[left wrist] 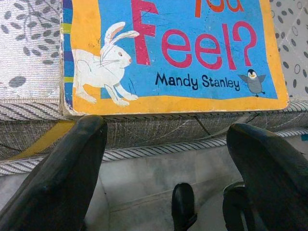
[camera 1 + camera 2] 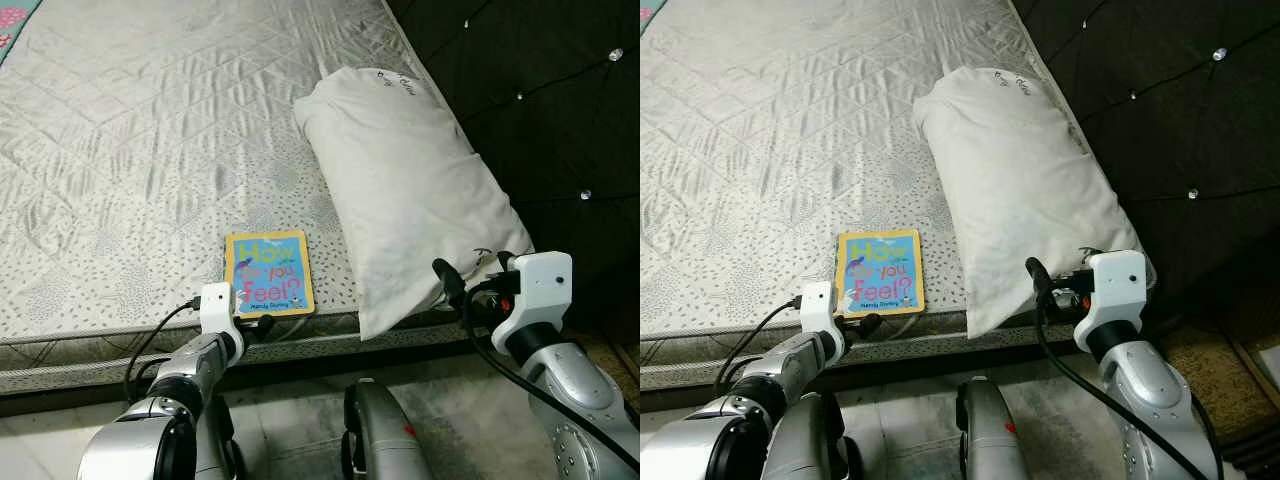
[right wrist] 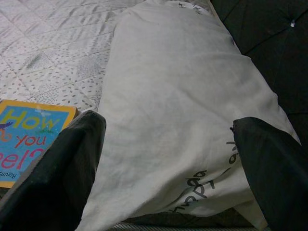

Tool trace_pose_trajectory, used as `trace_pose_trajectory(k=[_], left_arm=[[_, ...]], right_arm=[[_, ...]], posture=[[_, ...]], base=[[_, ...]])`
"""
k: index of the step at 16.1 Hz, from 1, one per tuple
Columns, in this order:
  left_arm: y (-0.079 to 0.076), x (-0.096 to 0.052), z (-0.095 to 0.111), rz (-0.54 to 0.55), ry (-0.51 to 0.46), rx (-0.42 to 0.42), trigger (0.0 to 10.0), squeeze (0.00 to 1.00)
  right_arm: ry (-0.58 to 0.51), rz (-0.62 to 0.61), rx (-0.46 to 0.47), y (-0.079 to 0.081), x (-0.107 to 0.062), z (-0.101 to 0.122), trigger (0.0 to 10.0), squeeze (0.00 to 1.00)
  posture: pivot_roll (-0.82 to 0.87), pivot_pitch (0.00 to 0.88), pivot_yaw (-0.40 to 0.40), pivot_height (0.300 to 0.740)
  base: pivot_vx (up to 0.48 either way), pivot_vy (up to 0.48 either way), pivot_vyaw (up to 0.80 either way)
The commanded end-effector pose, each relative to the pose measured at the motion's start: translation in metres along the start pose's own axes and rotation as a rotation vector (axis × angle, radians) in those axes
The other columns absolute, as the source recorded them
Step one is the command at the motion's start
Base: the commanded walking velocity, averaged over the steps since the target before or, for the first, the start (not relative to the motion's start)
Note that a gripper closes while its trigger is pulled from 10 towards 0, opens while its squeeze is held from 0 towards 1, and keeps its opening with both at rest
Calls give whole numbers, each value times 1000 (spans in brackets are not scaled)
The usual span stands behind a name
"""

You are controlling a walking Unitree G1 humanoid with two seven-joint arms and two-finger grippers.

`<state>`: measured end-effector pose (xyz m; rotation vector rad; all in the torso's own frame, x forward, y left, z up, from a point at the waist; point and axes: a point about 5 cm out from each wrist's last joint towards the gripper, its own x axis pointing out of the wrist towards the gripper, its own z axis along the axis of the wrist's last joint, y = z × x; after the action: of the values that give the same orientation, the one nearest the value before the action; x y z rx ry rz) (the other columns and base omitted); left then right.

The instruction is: Clean up the room

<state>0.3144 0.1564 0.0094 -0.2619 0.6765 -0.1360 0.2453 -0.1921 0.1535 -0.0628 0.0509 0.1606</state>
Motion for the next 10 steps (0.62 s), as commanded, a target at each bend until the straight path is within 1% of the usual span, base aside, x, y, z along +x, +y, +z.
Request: trace_pose_trajectory(k=[1, 5, 6, 7, 10], left_arm=[[-1, 0, -4, 6, 18, 4, 10000, 639], [-1, 0, -4, 6, 18, 4, 10000, 639], [5, -1, 3, 51, -9, 2, 10000, 369], [17, -3, 13, 125, -50, -6, 10000, 357], [19, -4, 13, 137, -48, -3, 10000, 298]], right_arm=[[-8, -4, -8, -2, -3, 3, 10000, 0], [-8, -4, -8, -2, -3, 3, 10000, 0], [-5, -11, -17, -4, -6, 4, 10000, 0], [-3, -20, -28, -7, -9, 5, 10000, 0], [-6, -20, -32, -7, -9, 6, 10000, 0]], posture=[[-387, 223, -56, 604], [-387, 223, -56, 604], [-425, 227, -47, 604], [-425, 226, -47, 604], [-427, 224, -47, 604]], base=[[0, 0, 0], [0, 0, 0], [0, 0, 0], [0, 0, 0], [0, 0, 0]])
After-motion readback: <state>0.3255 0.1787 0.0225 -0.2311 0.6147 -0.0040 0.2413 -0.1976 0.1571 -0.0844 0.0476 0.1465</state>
